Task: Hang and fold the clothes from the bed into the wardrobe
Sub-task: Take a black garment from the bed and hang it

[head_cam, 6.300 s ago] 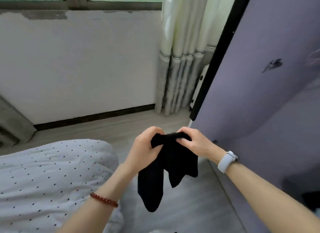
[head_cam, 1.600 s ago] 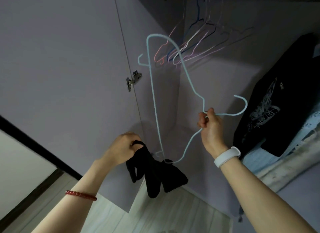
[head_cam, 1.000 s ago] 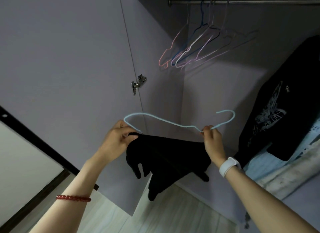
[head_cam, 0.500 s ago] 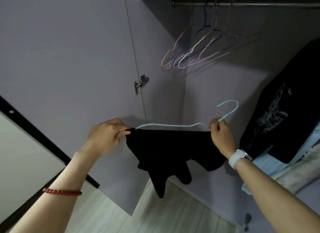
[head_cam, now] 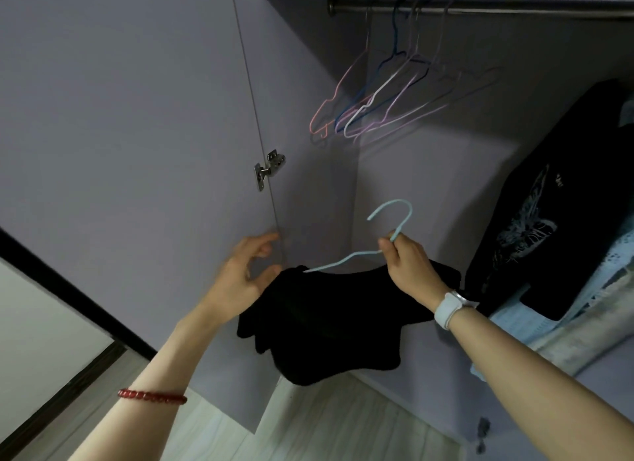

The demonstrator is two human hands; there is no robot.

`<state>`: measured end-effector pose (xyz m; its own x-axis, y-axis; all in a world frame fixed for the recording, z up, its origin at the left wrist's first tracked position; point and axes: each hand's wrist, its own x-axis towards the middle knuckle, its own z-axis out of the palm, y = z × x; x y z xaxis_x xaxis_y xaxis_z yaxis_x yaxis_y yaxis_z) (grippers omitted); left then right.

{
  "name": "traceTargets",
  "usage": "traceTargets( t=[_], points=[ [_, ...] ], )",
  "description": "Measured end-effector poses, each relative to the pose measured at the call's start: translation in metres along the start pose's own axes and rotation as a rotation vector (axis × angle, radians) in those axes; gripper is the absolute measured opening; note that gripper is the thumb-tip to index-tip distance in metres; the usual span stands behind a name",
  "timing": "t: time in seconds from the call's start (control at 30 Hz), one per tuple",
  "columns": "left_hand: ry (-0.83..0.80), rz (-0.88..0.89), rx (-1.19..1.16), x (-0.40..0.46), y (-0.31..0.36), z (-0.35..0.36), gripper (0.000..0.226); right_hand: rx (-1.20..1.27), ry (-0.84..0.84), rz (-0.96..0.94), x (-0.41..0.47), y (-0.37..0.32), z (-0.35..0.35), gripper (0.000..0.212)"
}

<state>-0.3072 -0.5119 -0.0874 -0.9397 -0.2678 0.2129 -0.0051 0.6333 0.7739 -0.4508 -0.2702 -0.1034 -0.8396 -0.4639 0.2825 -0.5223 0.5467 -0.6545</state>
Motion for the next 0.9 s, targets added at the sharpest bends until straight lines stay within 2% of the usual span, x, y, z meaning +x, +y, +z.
traceTargets(
  t=[0.1, 0.13, 0.17, 0.2, 0.23, 0.3, 0.37, 0.43, 0.5, 0.57, 0.63, 0.77, 0.83, 0.9],
  points=[
    [-0.255, -0.251, 0.045, 0.002, -0.018, -0.004, 0.063, 0.048, 0.073, 0.006, 0.002, 0.003, -0.014, 0.019],
    [-0.324, -0.289, 0.042, 0.001, -0.022, -0.001, 0.058, 0.059, 0.097, 0.006, 0.002, 0.003, -0.02, 0.018],
    [-0.334, -0.294, 0.038, 0.002, -0.023, 0.003, 0.043, 0.065, 0.116, 0.009, 0.004, 0.004, -0.025, 0.018],
    [-0.284, -0.29, 0.053, 0.004, -0.023, 0.008, 0.021, 0.056, 0.124, 0.014, 0.005, 0.004, -0.029, 0.018],
    [-0.233, -0.264, 0.082, 0.006, -0.02, 0.009, 0.011, 0.04, 0.124, 0.021, 0.006, 0.005, -0.033, 0.018],
    [-0.152, -0.196, 0.214, 0.012, -0.017, 0.011, 0.02, 0.002, 0.121, 0.031, 0.008, 0.009, -0.039, 0.02],
    [-0.133, -0.14, 0.383, 0.018, -0.01, 0.012, 0.014, -0.073, 0.115, 0.005, 0.007, 0.012, -0.04, 0.025],
    [-0.174, -0.077, 0.421, 0.021, -0.005, 0.018, 0.03, -0.12, 0.097, -0.015, 0.005, 0.012, -0.035, 0.03],
    [-0.219, 0.021, 0.388, 0.024, 0.001, 0.032, 0.048, -0.094, 0.103, -0.021, 0.003, 0.007, -0.027, 0.025],
    [-0.2, 0.076, 0.378, 0.026, 0.003, 0.046, 0.043, -0.094, 0.113, -0.039, 0.003, 0.0, -0.021, 0.019],
    [-0.086, 0.092, 0.369, 0.028, 0.001, 0.054, 0.042, -0.082, 0.091, -0.04, 0.004, -0.004, -0.021, 0.02],
    [0.103, 0.209, 0.244, 0.03, -0.004, 0.052, 0.043, 0.117, 0.088, 0.056, -0.005, -0.001, -0.038, 0.022],
    [0.15, 0.206, 0.259, 0.034, -0.009, 0.049, 0.033, 0.056, 0.058, 0.138, -0.013, 0.015, -0.047, 0.033],
    [0.175, 0.203, 0.279, 0.04, -0.013, 0.047, 0.025, -0.136, 0.006, 0.217, -0.023, 0.037, -0.052, 0.033]
  ],
)
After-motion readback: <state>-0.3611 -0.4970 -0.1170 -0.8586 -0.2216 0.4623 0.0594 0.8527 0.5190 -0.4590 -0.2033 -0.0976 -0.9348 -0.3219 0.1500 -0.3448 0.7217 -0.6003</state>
